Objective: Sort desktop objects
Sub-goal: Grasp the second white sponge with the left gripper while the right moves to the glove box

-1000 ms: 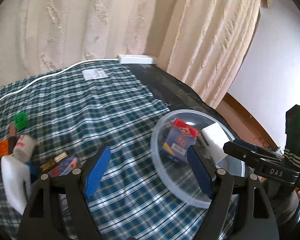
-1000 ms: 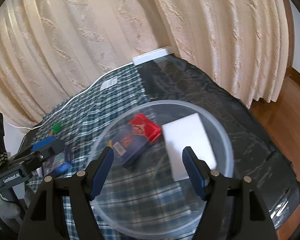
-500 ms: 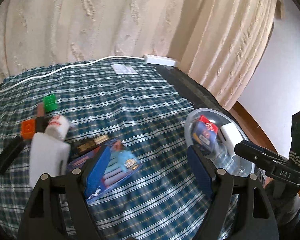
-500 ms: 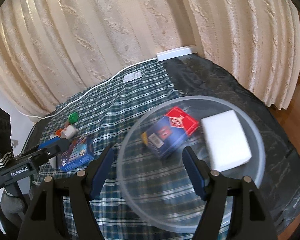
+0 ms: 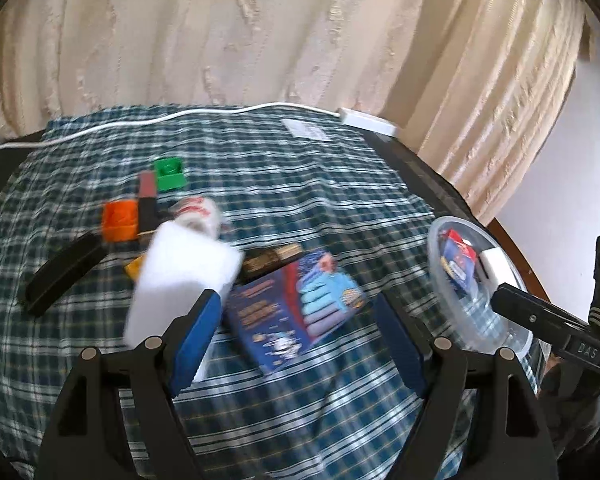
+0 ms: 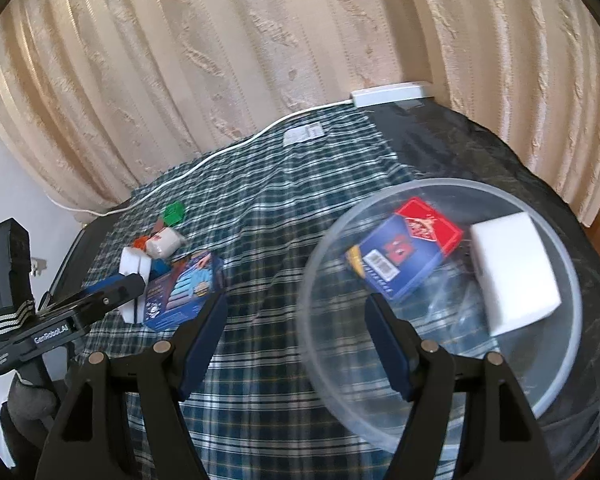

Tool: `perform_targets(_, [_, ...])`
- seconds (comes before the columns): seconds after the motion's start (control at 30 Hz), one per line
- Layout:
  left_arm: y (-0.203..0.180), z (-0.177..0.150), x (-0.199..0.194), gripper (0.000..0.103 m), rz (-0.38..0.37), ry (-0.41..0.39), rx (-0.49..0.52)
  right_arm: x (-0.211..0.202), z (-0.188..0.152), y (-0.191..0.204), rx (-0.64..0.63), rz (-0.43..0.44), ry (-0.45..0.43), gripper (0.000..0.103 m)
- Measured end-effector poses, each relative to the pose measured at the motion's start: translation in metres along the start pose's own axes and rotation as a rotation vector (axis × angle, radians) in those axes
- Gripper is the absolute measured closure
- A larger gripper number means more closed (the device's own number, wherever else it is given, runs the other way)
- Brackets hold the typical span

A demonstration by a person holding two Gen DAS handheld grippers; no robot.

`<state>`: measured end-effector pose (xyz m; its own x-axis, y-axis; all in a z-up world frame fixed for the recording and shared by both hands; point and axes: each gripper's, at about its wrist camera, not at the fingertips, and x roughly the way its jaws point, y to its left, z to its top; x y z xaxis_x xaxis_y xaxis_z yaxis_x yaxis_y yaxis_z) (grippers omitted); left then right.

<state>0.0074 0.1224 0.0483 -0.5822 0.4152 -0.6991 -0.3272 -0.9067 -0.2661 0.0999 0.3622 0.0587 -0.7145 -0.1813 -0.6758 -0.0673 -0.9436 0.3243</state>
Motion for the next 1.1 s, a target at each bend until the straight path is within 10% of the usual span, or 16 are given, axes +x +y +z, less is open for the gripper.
perform_targets(1.1, [0.095, -0.008, -0.003, 0.021, 0.054, 0.004, -0.185, 0.056, -0.016, 0.069, -0.093, 0.103, 0.113, 0.026])
